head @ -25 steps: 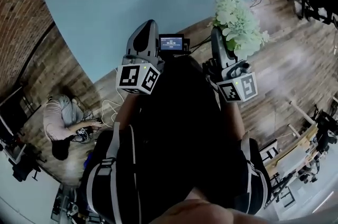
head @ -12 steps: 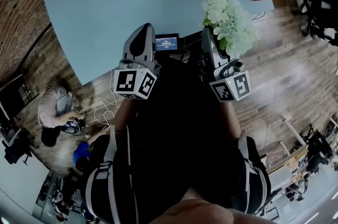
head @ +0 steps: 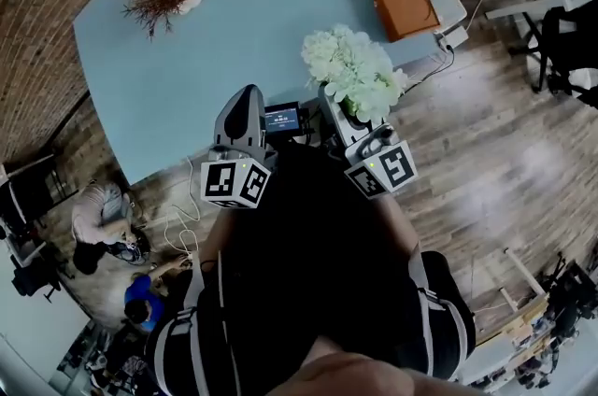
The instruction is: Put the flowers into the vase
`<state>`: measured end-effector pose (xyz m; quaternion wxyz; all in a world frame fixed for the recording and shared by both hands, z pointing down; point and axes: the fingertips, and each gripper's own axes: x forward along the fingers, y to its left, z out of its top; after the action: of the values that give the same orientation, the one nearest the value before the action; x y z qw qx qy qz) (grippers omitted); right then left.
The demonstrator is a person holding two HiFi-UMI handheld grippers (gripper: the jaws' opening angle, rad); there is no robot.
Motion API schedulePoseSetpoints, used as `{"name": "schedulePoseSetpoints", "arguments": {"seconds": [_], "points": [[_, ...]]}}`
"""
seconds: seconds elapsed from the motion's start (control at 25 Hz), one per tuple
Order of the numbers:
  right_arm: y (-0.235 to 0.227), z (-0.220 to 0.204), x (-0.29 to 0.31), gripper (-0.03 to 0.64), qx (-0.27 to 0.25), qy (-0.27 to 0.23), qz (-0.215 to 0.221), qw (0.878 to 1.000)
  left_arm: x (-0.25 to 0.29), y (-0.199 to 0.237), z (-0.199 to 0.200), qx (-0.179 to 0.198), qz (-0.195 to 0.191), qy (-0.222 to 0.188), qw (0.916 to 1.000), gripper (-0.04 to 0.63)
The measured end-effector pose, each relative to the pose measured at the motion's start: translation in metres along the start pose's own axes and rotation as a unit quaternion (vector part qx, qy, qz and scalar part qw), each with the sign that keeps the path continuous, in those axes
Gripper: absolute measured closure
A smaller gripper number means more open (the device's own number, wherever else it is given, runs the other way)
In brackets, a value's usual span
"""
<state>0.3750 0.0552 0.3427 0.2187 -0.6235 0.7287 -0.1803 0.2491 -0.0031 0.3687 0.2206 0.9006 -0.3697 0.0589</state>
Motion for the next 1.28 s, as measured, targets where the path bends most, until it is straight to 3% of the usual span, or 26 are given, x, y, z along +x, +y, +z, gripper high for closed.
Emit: {"name": "schedulePoseSetpoints", "arguments": {"seconds": [0.44, 0.64, 0.96, 1.28], "points": [[-0.074, 0.053, -0.009, 0.480, 0.017, 0.014, 0.024, 0.999, 0.050, -0.059, -0.005, 0.006, 0.037, -0.008, 0.9993, 0.572], [-0.091, 0.043, 0.022, 0.480, -0.016, 0.036, 0.024, 0.999, 0.065, -0.024, -0.010, -0.021, 0.061, -0.010, 0.9979, 0.572], [-0.111, 0.051, 0.082, 0.479, -0.085, 0.059, 0.018, 0.994, 0.104, 0.007, 0.007, -0.069, 0.066, -0.047, 0.9944, 0.572], [-0.114, 0.055, 0.117, 0.479, -0.127, 0.061, 0.019, 0.990, 0.096, 0.037, 0.005, -0.071, 0.071, -0.056, 0.9933, 0.572]]}}
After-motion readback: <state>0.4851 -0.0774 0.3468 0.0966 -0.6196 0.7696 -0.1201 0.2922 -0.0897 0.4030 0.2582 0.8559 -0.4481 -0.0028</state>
